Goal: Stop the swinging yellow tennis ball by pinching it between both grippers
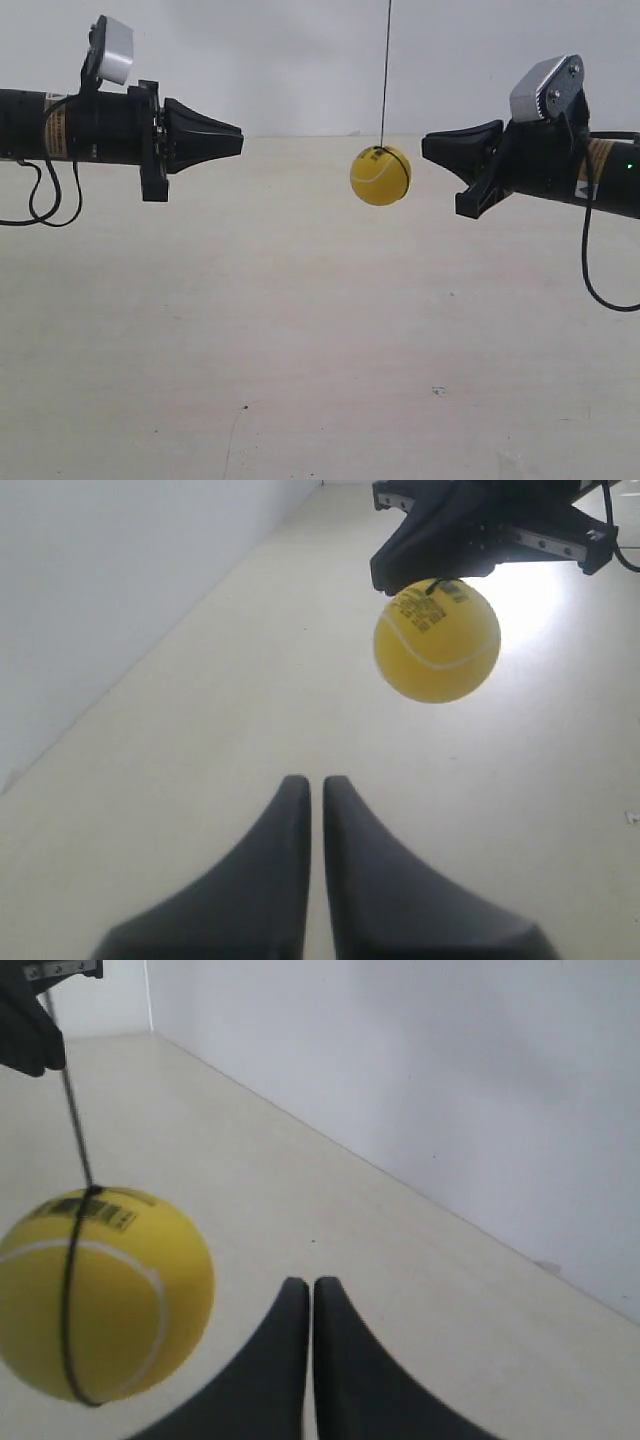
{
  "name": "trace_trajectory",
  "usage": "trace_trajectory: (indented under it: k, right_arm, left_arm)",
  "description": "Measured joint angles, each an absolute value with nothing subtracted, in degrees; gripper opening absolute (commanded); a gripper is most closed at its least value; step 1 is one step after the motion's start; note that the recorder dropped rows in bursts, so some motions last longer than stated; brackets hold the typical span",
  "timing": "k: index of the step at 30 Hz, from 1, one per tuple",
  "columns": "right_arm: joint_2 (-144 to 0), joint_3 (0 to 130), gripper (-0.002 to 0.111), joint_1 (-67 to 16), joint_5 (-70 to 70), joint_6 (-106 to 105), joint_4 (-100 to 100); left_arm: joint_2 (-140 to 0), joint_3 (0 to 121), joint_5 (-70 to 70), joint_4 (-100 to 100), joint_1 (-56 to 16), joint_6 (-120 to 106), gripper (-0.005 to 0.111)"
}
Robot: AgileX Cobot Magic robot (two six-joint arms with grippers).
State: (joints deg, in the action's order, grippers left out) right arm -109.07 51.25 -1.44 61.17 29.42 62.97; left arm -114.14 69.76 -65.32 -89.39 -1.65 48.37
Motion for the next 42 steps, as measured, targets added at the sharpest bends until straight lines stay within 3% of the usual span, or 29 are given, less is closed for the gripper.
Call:
trace_trajectory:
  k: [18, 42]
  right_arm:
    - [-109.1, 51.2, 0.000, -1.3, 65.1, 31.7, 66.2]
    - [-109.1, 51.2, 0.000, -1.3, 64.8, 35.2, 70.6]
  left_arm:
    - [-114.6, 69.8, -62.1, -89.9, -8.6, 48.8, 0.005]
    - [-115.3, 69.8, -61.8, -91.1, -9.6, 48.8, 0.005]
